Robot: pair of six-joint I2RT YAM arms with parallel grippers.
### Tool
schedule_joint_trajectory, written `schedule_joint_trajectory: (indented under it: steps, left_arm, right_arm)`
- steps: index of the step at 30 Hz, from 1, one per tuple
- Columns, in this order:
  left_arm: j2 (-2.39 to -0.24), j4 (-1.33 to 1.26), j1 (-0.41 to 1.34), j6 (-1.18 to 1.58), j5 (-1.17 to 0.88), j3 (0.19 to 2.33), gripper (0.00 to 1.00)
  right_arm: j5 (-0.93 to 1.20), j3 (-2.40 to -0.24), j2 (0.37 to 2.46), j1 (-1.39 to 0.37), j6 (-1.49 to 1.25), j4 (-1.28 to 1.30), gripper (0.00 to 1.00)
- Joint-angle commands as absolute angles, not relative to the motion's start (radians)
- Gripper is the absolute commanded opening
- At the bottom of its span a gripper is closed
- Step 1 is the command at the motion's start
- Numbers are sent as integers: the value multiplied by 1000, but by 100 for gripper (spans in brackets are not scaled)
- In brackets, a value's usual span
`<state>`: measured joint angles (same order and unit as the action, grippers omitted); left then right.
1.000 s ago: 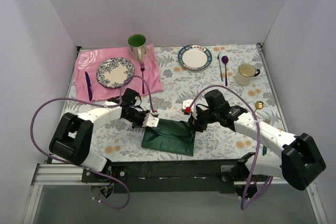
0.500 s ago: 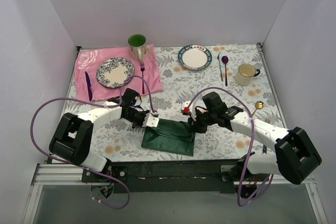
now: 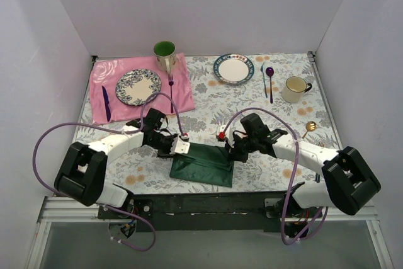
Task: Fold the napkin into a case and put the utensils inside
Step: Fold the lower triangle-folded napkin at the center of the board, then smooth out the 2/3-rectangle-folded napkin at the center of the board.
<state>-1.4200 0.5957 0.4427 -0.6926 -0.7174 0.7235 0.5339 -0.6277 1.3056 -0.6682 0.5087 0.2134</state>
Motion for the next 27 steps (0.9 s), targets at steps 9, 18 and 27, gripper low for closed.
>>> schedule_joint_trajectory:
  steps: [9, 18, 27]
  left_arm:
    - [-1103, 552, 434, -358, -814, 626, 49]
    - [-976, 379, 578, -222, -663, 468, 51]
    - [-1023, 310, 617, -232, -630, 420, 46]
  right_arm:
    - [517, -637, 1404, -681, 601, 216, 1]
    - [518, -650, 1431, -681, 600, 225, 1]
    - [555, -693, 1398, -695, 656, 304, 41]
